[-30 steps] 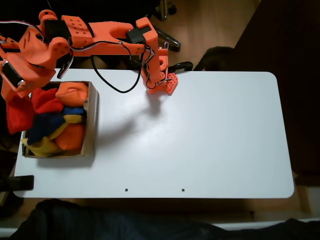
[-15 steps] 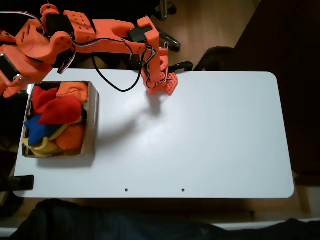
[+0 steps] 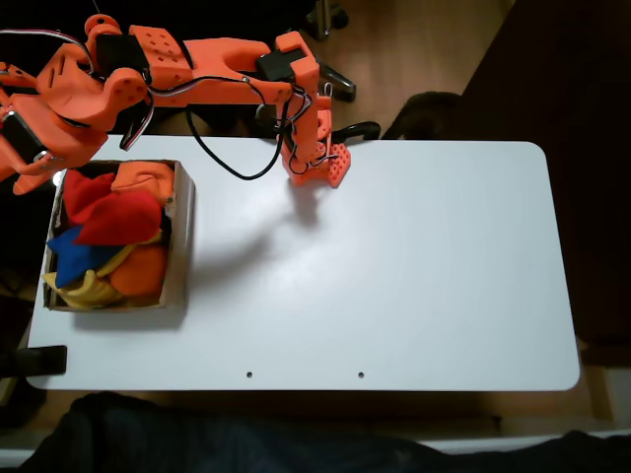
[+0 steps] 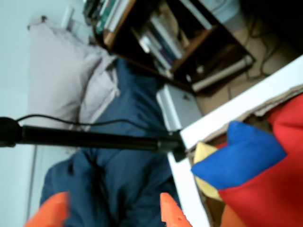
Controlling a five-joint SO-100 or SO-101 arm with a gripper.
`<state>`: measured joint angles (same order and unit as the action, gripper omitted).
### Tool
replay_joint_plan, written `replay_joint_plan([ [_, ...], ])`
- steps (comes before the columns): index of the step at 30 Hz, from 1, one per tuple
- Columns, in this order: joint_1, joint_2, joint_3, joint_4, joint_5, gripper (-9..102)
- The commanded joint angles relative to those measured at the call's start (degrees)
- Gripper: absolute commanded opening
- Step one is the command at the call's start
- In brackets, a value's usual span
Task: Grasp a bag and put it in the box.
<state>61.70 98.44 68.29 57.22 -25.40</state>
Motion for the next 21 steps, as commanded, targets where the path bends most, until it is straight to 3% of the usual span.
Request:
replay_joint_plan([
  [1, -0.7, 4.4, 2.5, -2.2, 0.3, 46],
  [3, -1.1, 5.7, 4.3, -2.3, 0.3, 52],
  [21, -4.6, 16.7, 16.7, -5.5, 1.9, 68],
])
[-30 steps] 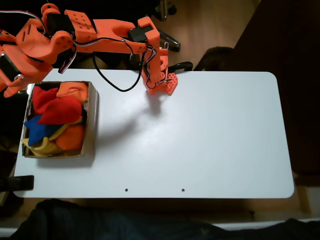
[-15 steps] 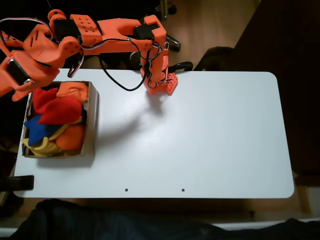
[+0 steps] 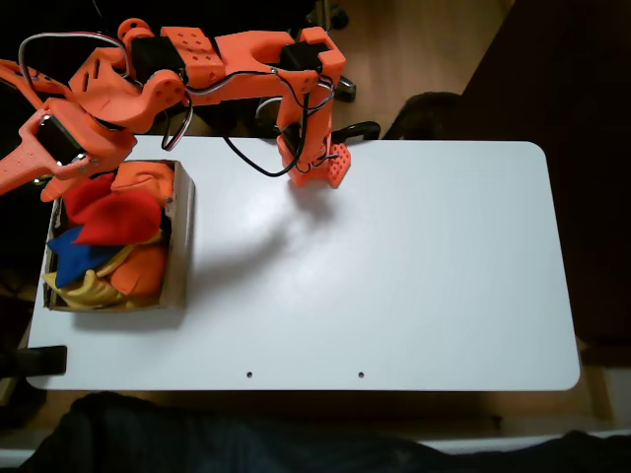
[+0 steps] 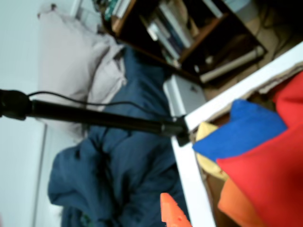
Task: Grasp a bag and put it in the box.
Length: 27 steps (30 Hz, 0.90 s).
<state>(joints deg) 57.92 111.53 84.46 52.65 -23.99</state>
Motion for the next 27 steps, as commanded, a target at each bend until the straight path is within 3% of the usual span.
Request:
replay_joint_plan([
  [1, -1.1, 4.5, 1.1, -1.0, 1.0, 68],
  [6, -2.9, 9.1, 5.0, -1.1, 2.5, 72],
  [8, -3.5, 11.3, 6.8, -1.1, 4.0, 80],
  [27, -15.1, 29.2, 20.2, -1.1, 8.9, 80],
])
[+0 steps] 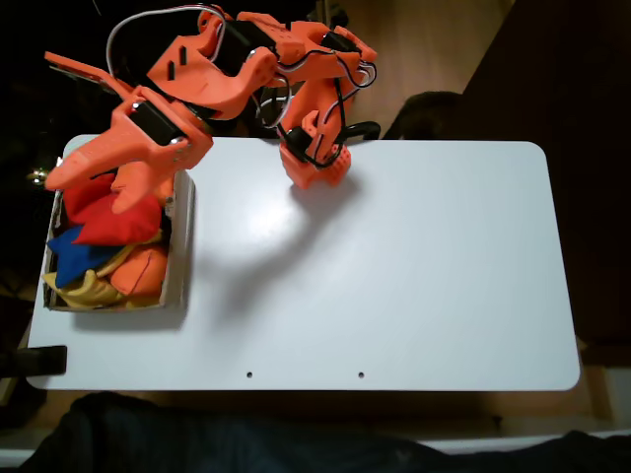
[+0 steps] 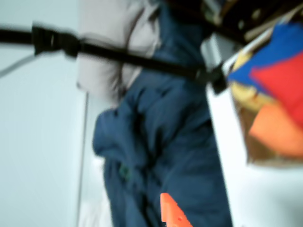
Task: Grasp a bag and put it in the box.
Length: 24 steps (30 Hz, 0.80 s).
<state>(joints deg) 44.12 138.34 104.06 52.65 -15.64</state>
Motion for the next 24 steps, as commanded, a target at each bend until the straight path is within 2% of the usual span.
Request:
replay_joint_plan([
  [1, -2.1, 3.0, 1.1, -1.1, 0.8, 80],
  [24, -21.1, 17.8, 15.7, -0.8, 3.7, 80],
])
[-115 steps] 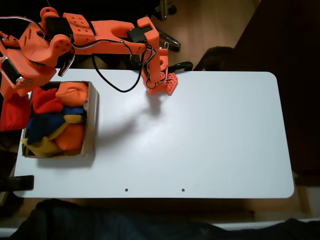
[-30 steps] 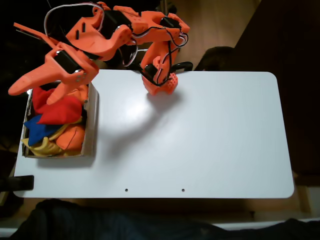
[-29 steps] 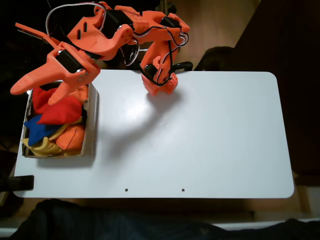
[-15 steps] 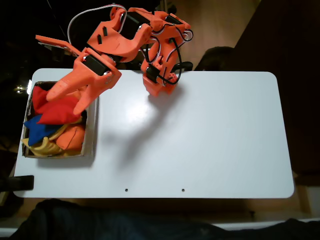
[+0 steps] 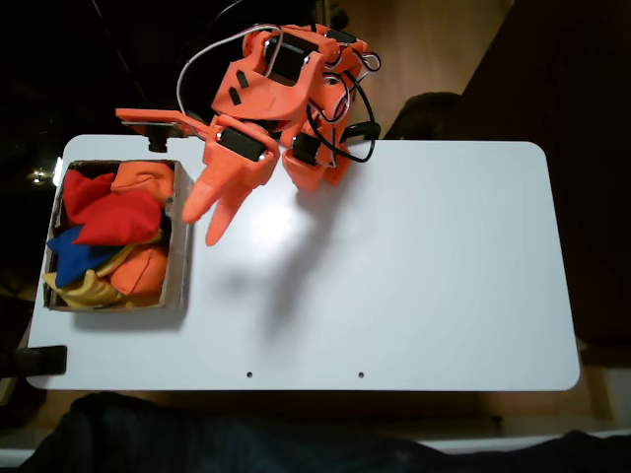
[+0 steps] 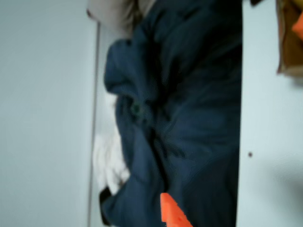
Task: Grasp a bag and put it in the box.
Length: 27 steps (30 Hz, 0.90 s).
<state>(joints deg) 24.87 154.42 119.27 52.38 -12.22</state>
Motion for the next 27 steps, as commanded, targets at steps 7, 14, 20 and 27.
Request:
replay_joint_plan([
  [7, -7.6, 6.5, 6.2, 0.4, 2.5, 80],
  [14, -11.6, 9.7, 9.5, 1.1, 4.6, 80],
  [20, -15.5, 12.0, 10.3, 4.7, 8.0, 80],
  [27, -18.2, 14.9, 12.6, 5.6, 12.0, 78],
])
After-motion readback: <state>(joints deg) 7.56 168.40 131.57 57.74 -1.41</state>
